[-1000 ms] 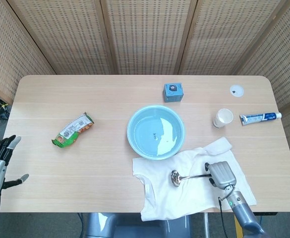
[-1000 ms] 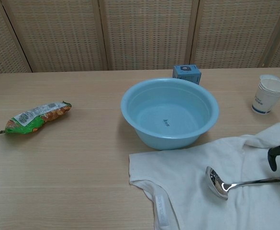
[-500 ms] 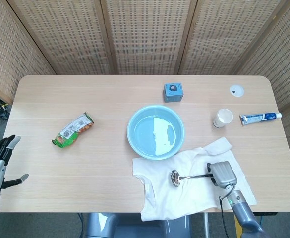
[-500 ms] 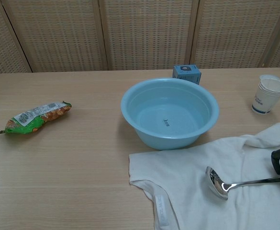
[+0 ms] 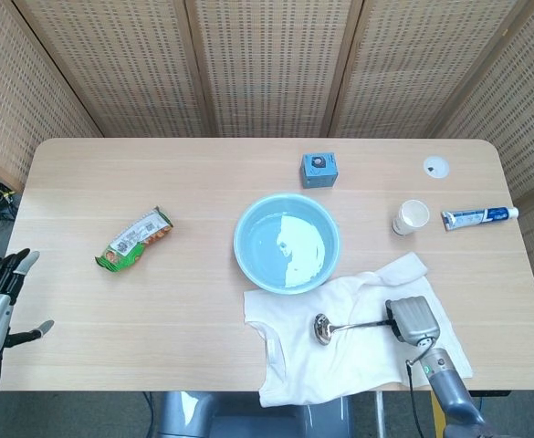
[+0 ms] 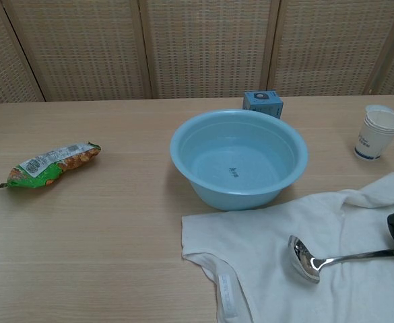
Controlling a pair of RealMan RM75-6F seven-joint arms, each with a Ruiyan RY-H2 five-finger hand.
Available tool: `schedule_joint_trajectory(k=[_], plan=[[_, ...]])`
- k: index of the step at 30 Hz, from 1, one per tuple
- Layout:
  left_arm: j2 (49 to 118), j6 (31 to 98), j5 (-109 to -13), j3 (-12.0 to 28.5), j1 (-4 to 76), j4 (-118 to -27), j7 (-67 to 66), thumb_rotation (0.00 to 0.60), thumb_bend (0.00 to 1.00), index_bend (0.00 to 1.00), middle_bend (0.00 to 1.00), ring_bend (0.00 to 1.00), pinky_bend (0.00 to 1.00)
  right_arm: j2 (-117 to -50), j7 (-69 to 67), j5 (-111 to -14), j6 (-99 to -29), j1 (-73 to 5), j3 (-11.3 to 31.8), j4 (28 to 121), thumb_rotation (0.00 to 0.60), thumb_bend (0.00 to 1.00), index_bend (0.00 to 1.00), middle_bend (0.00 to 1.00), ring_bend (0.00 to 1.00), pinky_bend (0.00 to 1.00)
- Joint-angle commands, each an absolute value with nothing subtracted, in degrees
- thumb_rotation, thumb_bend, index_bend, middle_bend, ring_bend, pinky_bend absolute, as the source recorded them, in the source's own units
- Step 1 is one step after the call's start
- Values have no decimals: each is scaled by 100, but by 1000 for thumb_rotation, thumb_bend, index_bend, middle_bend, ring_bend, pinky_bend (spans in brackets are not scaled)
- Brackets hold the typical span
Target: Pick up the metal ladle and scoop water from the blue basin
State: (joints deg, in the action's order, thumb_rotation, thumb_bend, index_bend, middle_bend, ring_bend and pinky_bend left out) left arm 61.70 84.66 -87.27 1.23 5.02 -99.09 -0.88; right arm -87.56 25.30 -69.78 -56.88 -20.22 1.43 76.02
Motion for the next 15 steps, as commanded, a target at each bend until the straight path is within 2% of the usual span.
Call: schedule_joint_trajectory(k=[1,15], plan=[[6158,8472,-8731,125,501,-9912,-67,600,0,0,0,0,0,-8554,2414,-7068,-5803,-2020,177,7875,600,763,672,994,1000,1000],[6111,8522,-8769,119,481,-9938,16,600,0,0,0,0,0,-7564,2297,-7413,-6059,-2078,171,9272,600,792,706,994,1000,1000]])
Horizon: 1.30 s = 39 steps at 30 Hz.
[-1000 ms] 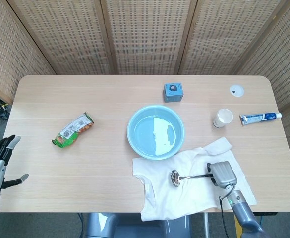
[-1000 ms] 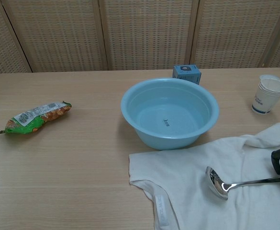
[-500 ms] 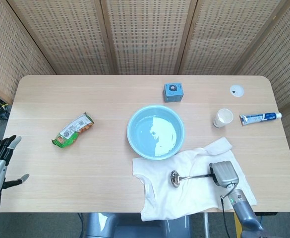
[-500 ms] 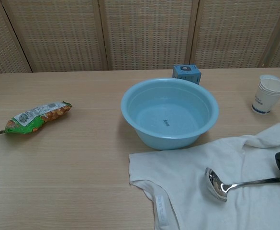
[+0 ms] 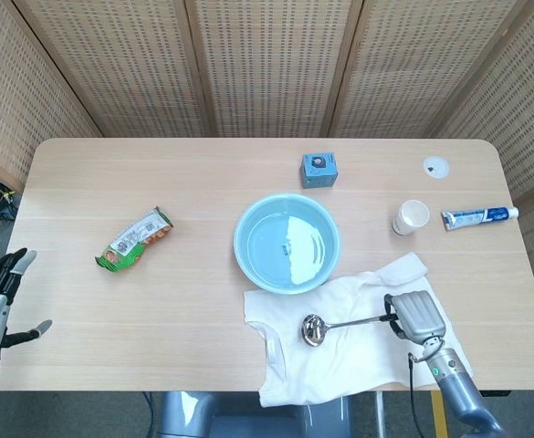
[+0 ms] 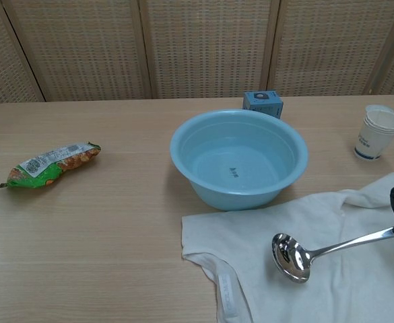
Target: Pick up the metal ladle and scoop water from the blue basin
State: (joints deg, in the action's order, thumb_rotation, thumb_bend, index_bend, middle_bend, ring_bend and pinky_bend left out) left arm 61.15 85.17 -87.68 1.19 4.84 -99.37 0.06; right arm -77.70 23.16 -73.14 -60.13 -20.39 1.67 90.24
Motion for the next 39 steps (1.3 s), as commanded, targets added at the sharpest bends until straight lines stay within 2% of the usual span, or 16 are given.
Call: schedule_joint_trajectory(k=[1,11,26,34,39], plan=[[6108,8524,-8769,120,481,-9939,25,600,0,0,0,0,0,-7513,2314,-7437,-6069,-2091,173,9343,600,792,706,994,1000,1000],[6094,8509,-8762,123,487,-9945,60,600,0,0,0,0,0,-6938,2586,-7264,-5994,-2293,297,10212,600,793,710,994,1000,1000],[6120,8398,-8641,153,529,-9883,75,600,0,0,0,0,0,-6378,3662,-6287,-5948,-2988,906,11196,600,793,713,994,1000,1000],[6173,8384,-8595,187,554,-9853,-39,600,0,0,0,0,0,-6420,5123,-4363,-5901,-4158,1442,11245,600,793,715,994,1000,1000],[6188,8226,-8364,251,606,-9796,-13,600,0,0,0,0,0,-6853,6285,-2575,-6116,-5316,1732,10532,600,793,715,994,1000,1000]])
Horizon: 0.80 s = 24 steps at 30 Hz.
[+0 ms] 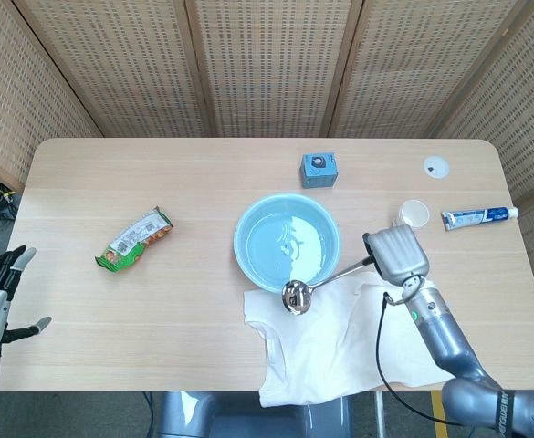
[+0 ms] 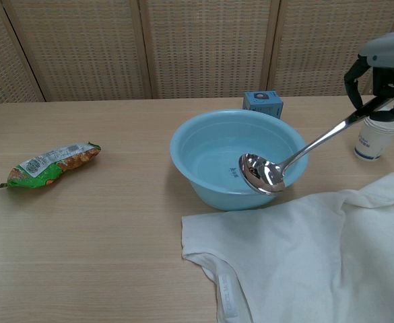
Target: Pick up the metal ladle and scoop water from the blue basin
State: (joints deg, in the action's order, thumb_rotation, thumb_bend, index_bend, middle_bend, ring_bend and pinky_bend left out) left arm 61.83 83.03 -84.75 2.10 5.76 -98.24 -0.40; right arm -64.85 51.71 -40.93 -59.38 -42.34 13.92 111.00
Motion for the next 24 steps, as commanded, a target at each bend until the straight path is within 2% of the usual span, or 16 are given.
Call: schedule_joint_trajectory(k=[1,5,8,15,24], plan=[[6186,8211,-8332,265,613,-9791,-2,600,0,0,0,0,0,-6929,6457,-2322,-6194,-5482,1745,10437,600,793,715,994,1000,1000],[6200,8111,-8179,314,651,-9745,0,600,0,0,0,0,0,-7403,7131,-1551,-6546,-6142,1709,9820,600,793,716,994,1000,1000],[6218,8023,-8096,328,683,-9702,4,600,0,0,0,0,0,-7778,7516,-1318,-6766,-6465,1588,9430,600,793,716,995,1000,1000],[6245,7865,-7953,367,744,-9585,110,600,0,0,0,0,0,-8596,8030,-1252,-7106,-6863,1300,8512,600,793,717,997,1000,1000],[6241,7727,-7838,392,785,-9465,288,600,0,0,0,0,0,-9327,8400,-1496,-7284,-6942,961,7600,600,798,719,1000,1000,1000]])
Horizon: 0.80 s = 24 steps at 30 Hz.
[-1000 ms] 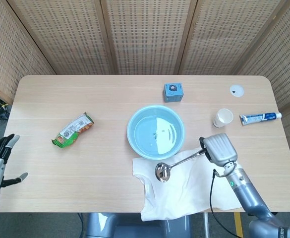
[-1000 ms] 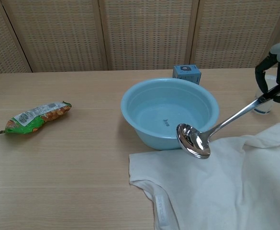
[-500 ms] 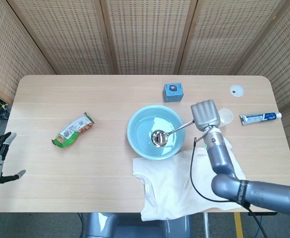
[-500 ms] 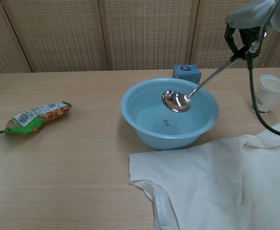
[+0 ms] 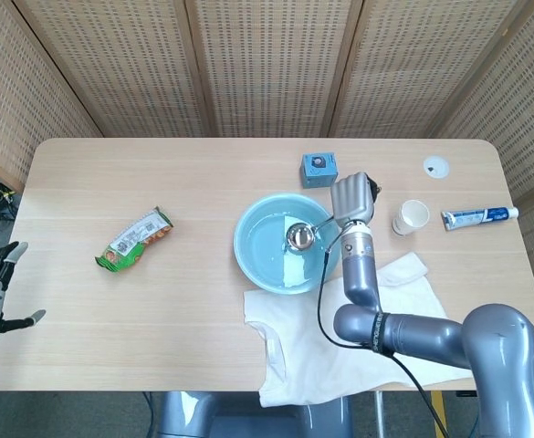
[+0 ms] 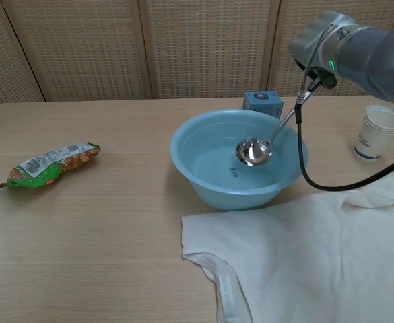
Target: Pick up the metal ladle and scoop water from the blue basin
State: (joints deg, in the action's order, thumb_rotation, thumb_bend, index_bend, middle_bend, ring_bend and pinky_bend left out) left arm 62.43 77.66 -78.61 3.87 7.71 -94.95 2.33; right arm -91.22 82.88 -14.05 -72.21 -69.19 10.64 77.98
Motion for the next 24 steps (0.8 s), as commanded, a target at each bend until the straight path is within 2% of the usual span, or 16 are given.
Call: schedule_joint_trajectory(k=[1,14,24], plan=[[6233,7697,-7824,400,794,-9457,354,600,0,0,0,0,0,-9398,8431,-1524,-7285,-6938,930,7560,600,798,719,1000,1000,1000],[6201,7621,-7804,423,834,-9369,564,600,0,0,0,0,0,-10123,8904,-2161,-7375,-6828,518,6758,600,800,723,1000,1000,1000],[6211,7565,-7776,411,855,-9368,569,600,0,0,0,0,0,-10466,9144,-2258,-7179,-6595,516,6420,600,802,726,1000,1000,1000]])
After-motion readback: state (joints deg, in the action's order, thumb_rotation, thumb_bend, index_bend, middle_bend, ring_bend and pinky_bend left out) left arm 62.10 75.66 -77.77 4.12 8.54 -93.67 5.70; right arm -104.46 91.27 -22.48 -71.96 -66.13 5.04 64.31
